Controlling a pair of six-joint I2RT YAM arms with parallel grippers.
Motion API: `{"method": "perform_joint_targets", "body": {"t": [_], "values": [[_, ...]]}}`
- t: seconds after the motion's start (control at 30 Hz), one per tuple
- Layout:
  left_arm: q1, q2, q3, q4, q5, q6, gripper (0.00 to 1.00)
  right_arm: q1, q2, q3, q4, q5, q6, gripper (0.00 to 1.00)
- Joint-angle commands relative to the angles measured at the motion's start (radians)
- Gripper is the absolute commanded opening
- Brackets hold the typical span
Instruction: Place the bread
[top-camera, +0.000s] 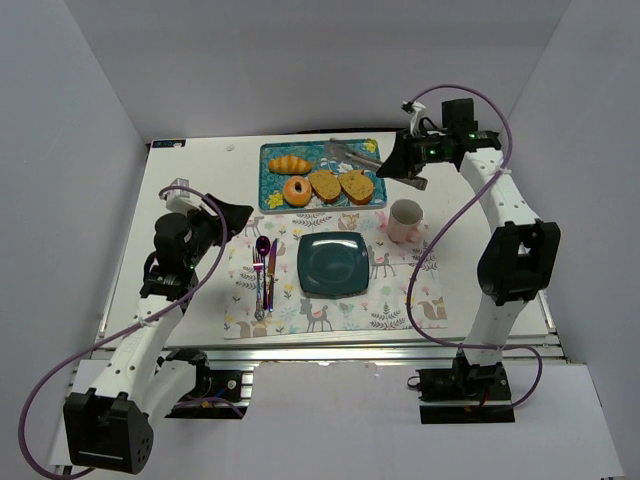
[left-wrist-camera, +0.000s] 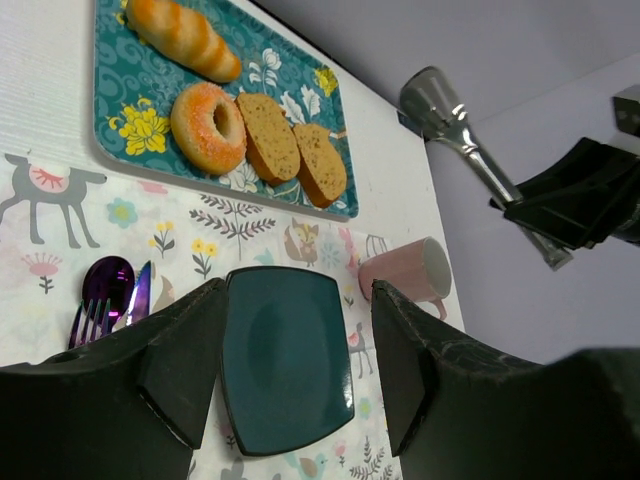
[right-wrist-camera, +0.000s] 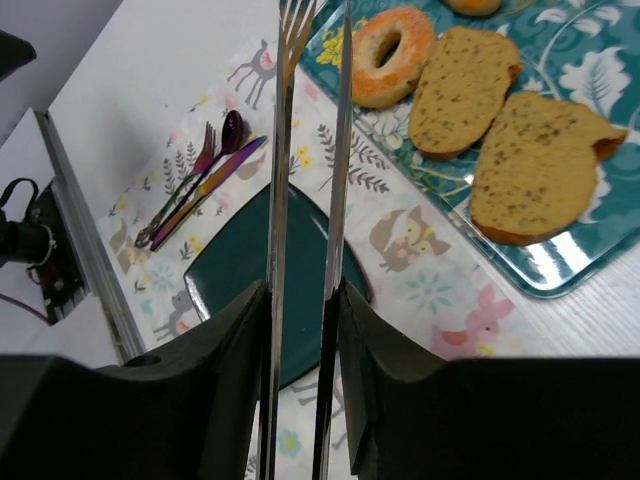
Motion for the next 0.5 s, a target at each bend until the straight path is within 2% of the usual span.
{"method": "perform_joint_targets", "body": {"t": [0.0, 0.17, 0.47], "values": [[-0.002, -0.045, 0.007, -0.003, -0.027, -0.012, 0.69, 0.041, 0.004, 0.052, 0.023, -0.029, 0.058, 0.39], [-0.001, -0.055, 0.008, -0.034, -0.030, -0.002, 0.69, 0.095, -0.002, 0.021, 0.049, 0.036, 0.064, 0.38], [-0.001, -0.052, -0.004, -0.020, -0.027, -0.006, 0.69, 0.193, -0.014, -0.045, 0.037, 0.342, 0.033, 0.35]]}}
